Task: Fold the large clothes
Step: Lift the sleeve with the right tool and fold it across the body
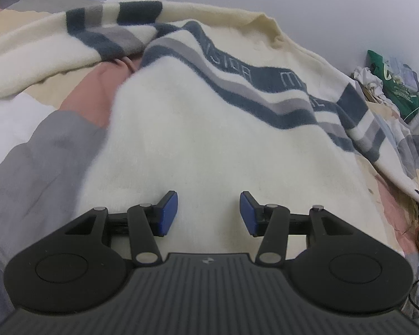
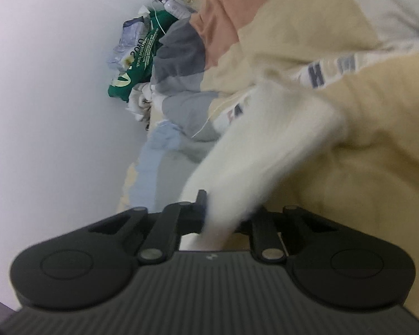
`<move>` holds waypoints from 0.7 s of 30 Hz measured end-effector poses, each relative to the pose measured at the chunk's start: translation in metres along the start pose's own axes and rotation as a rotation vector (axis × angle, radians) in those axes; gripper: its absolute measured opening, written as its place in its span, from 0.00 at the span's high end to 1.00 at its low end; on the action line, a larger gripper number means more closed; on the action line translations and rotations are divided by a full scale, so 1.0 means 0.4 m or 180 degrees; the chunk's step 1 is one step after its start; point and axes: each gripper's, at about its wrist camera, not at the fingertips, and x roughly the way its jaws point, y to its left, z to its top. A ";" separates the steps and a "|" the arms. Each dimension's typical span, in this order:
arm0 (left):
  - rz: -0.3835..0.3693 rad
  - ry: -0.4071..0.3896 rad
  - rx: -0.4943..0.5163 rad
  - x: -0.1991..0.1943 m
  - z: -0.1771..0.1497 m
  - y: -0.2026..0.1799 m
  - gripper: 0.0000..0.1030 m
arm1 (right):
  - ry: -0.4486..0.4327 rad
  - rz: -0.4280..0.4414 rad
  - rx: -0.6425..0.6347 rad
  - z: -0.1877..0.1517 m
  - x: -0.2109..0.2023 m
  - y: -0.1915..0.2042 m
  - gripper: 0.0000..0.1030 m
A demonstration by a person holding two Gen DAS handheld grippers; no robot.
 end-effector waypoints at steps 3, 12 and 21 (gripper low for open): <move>-0.0006 -0.0006 -0.0005 0.000 0.000 0.000 0.46 | -0.0110 0.0020 -0.0267 0.010 -0.013 0.035 0.88; -0.0118 -0.0033 -0.0112 -0.010 0.008 0.019 0.46 | -0.0346 0.0434 -0.1374 0.028 -0.118 0.295 0.89; -0.0271 -0.0196 -0.0410 -0.067 0.016 0.064 0.46 | -0.0383 0.1639 -0.2603 -0.098 -0.356 0.656 0.89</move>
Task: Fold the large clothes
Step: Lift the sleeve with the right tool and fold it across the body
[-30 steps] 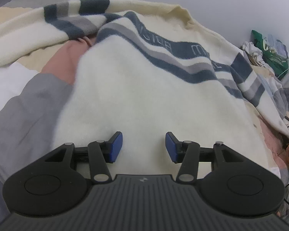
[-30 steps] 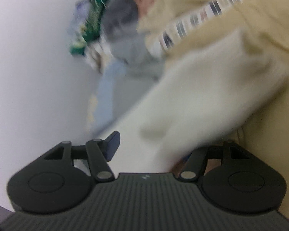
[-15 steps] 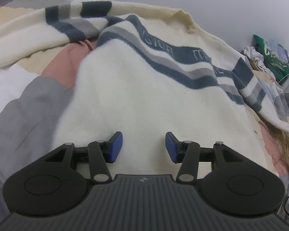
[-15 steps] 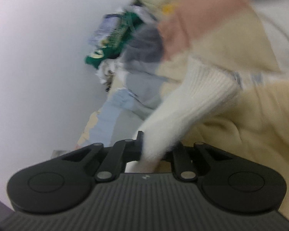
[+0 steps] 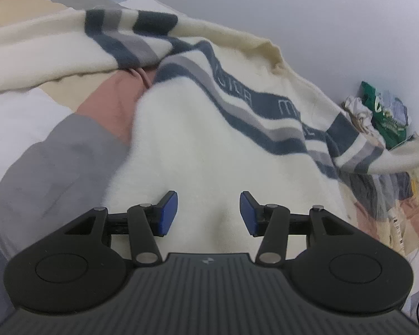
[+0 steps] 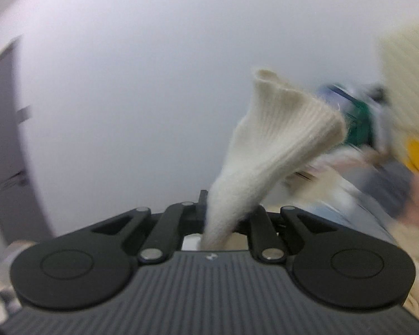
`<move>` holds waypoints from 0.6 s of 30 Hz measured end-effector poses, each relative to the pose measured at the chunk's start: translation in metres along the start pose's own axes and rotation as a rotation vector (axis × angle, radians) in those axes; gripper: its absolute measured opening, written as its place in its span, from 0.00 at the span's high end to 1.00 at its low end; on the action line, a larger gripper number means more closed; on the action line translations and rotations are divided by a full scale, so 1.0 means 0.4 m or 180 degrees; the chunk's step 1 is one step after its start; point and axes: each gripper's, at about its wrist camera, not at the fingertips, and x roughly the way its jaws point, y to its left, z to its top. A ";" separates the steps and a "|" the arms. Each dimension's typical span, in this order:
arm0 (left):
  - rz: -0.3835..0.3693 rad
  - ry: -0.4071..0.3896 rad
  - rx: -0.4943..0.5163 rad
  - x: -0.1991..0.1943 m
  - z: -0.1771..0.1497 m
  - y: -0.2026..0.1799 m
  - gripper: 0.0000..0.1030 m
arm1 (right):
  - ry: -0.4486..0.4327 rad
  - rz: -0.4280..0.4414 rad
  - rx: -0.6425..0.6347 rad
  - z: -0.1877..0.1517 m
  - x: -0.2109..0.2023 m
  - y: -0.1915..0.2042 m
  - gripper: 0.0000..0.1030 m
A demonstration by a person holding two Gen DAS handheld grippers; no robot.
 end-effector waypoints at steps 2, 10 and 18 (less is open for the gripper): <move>-0.0015 0.0027 -0.0012 -0.008 0.003 0.006 0.46 | 0.0046 0.0403 -0.0259 0.010 -0.012 0.108 0.89; -0.0037 -0.0093 -0.0197 -0.045 0.018 0.046 0.46 | 0.0445 0.1522 -0.0901 -0.107 -0.063 0.450 0.89; 0.0142 -0.0262 -0.0330 -0.086 0.045 0.096 0.46 | 0.1133 0.2105 -0.1325 -0.349 -0.114 0.609 0.88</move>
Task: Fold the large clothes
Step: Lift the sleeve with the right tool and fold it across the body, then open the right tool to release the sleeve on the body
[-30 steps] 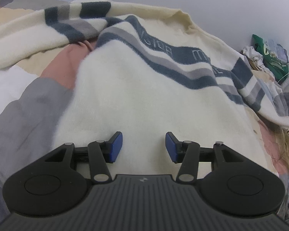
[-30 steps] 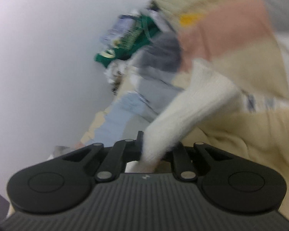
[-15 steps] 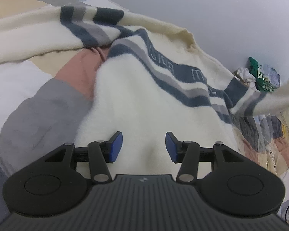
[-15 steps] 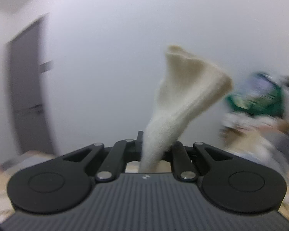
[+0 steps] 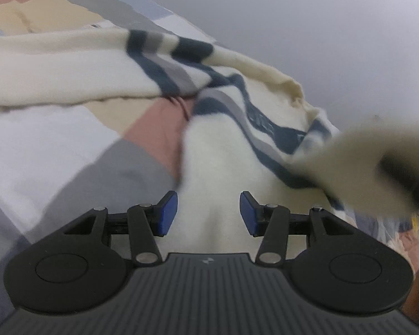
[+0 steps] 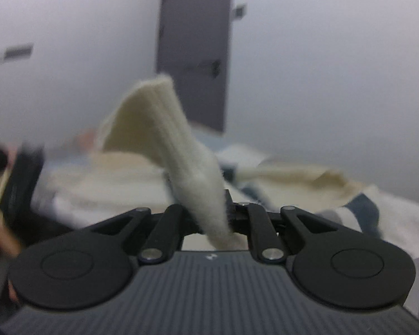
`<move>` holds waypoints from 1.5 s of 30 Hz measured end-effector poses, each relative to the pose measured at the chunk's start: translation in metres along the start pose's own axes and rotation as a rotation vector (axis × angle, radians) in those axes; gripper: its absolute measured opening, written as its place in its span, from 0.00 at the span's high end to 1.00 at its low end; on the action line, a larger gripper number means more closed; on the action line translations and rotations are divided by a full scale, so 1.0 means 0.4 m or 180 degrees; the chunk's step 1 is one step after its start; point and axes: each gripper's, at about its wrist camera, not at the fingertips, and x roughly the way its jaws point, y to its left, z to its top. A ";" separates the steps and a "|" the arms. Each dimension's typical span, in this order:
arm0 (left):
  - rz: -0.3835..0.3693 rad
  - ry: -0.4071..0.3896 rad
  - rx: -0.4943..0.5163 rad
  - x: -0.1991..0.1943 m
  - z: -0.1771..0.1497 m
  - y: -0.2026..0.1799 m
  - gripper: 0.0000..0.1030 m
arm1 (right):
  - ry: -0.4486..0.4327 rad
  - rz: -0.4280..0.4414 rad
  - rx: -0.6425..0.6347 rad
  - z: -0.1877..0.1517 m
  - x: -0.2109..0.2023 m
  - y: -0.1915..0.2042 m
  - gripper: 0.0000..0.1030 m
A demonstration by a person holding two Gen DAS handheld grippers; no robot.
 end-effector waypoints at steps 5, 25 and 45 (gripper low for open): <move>-0.0017 -0.0029 -0.0147 -0.009 0.014 0.033 0.46 | 0.0490 0.0165 -0.0132 -0.105 0.077 0.072 0.86; -0.0163 -0.0100 0.0202 -0.038 -0.019 -0.026 0.45 | 0.0667 0.0853 0.0278 -0.112 -0.074 0.041 0.40; -0.0195 -0.0057 0.0413 -0.014 -0.038 -0.057 0.45 | 0.0750 -0.0476 0.0972 -0.188 0.098 -0.075 0.40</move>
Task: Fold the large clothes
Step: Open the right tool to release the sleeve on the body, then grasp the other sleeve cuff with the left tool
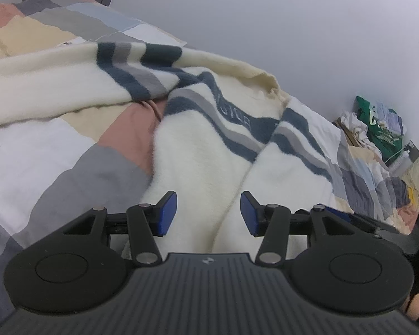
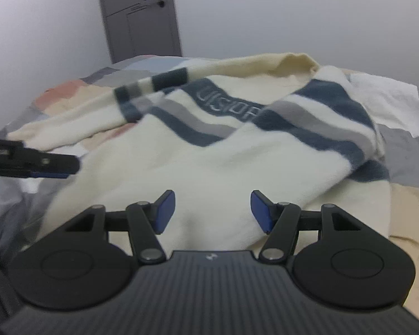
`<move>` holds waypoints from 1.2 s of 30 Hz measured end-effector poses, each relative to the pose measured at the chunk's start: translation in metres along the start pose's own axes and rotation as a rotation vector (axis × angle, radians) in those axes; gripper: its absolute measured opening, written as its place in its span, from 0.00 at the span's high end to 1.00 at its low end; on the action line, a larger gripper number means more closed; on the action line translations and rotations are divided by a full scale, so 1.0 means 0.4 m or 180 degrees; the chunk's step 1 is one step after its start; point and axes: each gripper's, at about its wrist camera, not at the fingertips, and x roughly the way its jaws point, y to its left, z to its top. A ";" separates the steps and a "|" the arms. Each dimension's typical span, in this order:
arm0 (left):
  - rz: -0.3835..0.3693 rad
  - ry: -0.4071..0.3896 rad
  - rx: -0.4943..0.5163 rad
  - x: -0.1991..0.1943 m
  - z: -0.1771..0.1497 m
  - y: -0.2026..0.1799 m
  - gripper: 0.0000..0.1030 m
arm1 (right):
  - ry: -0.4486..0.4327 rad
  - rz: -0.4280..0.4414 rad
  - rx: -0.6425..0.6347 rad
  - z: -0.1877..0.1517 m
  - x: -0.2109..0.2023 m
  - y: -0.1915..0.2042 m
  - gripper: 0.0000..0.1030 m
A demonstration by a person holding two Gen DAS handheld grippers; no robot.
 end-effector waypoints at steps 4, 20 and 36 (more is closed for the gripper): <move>0.0016 -0.0024 -0.0110 -0.005 0.003 0.016 0.45 | 0.0210 -0.0077 0.0035 -0.027 0.042 -0.017 0.40; -0.0036 -0.0644 -0.1749 -0.025 0.060 0.249 0.31 | 0.0416 -0.0199 0.0104 -0.052 0.007 0.002 0.40; 0.0219 -0.1297 -0.3816 0.019 0.100 0.584 0.33 | 0.0455 -0.0206 0.0197 -0.064 0.002 -0.008 0.40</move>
